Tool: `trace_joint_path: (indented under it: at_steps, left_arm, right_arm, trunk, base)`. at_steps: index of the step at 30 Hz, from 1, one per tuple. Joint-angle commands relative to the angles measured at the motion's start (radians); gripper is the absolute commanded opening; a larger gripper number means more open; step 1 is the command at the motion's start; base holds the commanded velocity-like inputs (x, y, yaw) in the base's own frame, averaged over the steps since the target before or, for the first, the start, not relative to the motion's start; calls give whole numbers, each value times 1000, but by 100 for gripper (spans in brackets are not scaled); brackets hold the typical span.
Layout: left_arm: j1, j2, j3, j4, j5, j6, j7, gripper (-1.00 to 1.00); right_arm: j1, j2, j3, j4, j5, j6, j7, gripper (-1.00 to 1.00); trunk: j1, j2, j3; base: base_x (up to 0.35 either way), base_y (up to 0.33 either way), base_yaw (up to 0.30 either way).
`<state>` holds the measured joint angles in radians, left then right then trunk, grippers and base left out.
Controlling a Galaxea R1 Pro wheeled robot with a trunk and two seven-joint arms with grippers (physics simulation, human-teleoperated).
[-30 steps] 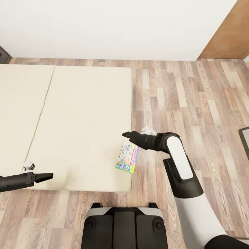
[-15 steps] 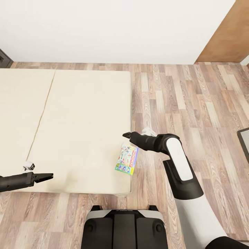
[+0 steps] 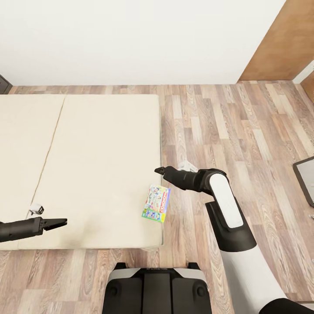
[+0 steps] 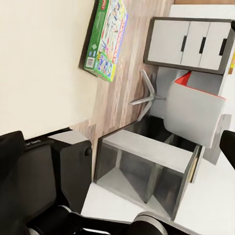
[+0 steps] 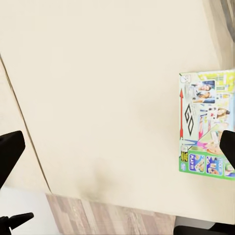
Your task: Put all the toys in the child's room - the three board games (two on the bed and one on the table), the two jigsaw puzzles on the table, and the tennis ball on the table - inside the toy box on the table in the child's room.
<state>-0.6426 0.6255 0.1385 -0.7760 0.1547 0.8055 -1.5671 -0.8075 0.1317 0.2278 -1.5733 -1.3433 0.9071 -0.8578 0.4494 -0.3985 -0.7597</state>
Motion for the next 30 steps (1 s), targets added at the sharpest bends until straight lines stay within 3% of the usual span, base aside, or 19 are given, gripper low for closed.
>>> trace_joint_path:
  at_steps: [1,11,30]
  left_arm:
    - [0,0,0,0,0,11,-4,100]
    - [0,0,0,0,0,11,-4,100]
    - [0,0,-2,0,0,11,-4,100]
  right_arm:
    - [-1,0,0,-1,-8,3,-10,100]
    - [-1,2,2,-1,-9,3,-10,100]
    - [0,0,8,12,-7,4,-9,100]
  trunk:
    - [1,-2,1]
    - [1,-2,17]
    - [1,-2,31]
  base:
    - [0,0,-97]
    - [0,0,-73]
    - [0,0,52]
